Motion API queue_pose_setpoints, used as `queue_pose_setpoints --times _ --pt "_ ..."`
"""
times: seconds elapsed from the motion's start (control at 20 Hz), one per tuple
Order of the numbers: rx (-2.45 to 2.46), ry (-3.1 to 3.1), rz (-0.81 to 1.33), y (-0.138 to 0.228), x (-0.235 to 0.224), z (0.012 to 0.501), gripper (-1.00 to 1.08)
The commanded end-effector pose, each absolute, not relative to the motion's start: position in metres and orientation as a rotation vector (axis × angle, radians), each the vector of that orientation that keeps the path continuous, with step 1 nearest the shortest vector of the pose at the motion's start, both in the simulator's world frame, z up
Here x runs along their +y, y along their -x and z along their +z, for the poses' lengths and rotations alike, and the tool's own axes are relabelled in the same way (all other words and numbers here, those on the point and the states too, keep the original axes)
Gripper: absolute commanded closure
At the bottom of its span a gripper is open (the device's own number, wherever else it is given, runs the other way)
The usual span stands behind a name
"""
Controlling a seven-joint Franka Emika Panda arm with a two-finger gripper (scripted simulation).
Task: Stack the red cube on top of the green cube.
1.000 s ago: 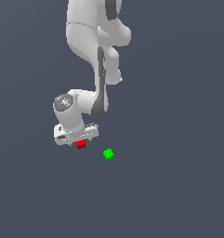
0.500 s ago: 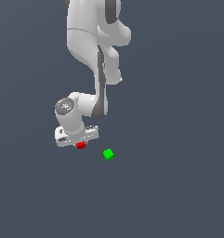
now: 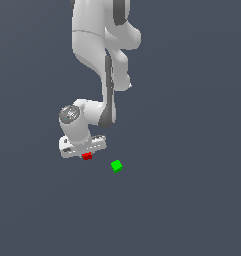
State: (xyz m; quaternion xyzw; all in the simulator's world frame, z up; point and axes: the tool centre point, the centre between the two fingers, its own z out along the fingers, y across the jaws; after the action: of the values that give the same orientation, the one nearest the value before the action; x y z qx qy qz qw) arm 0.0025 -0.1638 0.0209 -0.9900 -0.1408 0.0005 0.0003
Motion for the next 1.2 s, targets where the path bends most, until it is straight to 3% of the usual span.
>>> queue_pose_setpoints --times 0.0,0.75,1.15 --pt "-0.442 3.110 0.000 -0.003 -0.164 0.025 1.08" --pt "-0.442 3.110 0.000 -0.002 -0.164 0.108 1.08" --pt "-0.443 3.111 -0.001 -0.003 -0.163 0.118 1.08"
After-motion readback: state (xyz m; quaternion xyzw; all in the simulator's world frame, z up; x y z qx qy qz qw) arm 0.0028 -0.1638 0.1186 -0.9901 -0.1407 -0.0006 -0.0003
